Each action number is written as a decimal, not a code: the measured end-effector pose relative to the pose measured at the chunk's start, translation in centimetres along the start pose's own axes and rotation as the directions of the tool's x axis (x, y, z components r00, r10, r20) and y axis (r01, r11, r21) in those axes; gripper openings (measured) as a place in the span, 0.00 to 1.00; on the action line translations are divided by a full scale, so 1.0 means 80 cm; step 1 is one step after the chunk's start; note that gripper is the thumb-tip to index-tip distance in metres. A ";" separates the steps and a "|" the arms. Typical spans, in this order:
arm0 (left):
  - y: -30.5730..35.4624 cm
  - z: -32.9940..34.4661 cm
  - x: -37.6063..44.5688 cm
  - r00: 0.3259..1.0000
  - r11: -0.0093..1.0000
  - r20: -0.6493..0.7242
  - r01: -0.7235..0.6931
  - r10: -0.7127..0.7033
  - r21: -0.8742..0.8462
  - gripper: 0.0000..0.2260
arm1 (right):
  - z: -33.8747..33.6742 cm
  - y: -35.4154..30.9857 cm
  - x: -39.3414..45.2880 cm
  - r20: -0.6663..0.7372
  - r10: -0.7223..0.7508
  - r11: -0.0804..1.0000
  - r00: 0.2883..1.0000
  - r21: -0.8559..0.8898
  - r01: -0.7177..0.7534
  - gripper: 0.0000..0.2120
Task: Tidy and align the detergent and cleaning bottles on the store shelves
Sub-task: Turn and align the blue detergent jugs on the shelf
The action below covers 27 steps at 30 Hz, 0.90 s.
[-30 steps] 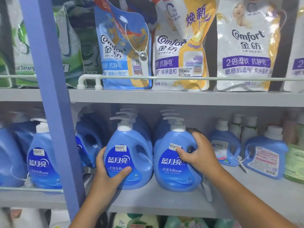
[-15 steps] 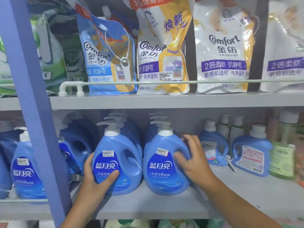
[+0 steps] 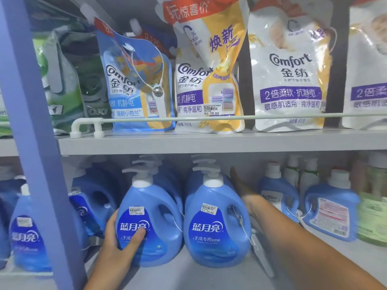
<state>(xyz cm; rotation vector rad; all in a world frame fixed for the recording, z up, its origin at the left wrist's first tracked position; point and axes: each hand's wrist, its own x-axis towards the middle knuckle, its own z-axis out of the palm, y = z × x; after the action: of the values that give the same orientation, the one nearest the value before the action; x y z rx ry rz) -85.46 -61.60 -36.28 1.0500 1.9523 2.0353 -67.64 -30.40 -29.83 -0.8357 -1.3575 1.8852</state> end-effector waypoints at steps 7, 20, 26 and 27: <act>-0.003 0.002 -0.001 1.000 1.000 -0.018 -0.004 0.003 -0.020 0.30 | -0.002 -0.004 -0.007 0.099 -0.018 1.000 0.995 0.018 0.017 0.37; -0.002 0.005 -0.012 0.998 0.998 -0.014 -0.061 0.061 0.003 0.49 | 0.016 0.074 -0.188 0.167 -0.629 0.544 0.759 -0.603 0.583 0.54; -0.003 0.003 -0.007 0.996 0.996 0.008 -0.087 0.087 0.037 0.44 | 0.016 0.079 -0.180 0.121 -0.658 0.528 0.743 -0.630 0.570 0.55; -0.003 0.002 -0.007 0.996 0.996 0.010 -0.085 0.085 0.027 0.44 | 0.017 0.079 -0.181 0.121 -0.657 0.530 0.744 -0.627 0.570 0.54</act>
<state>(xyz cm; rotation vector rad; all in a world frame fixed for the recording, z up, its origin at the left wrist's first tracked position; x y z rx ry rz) -85.04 -61.71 -36.70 1.1648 1.9696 2.0481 -61.24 -44.36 -33.88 -0.6207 -1.9225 0.7821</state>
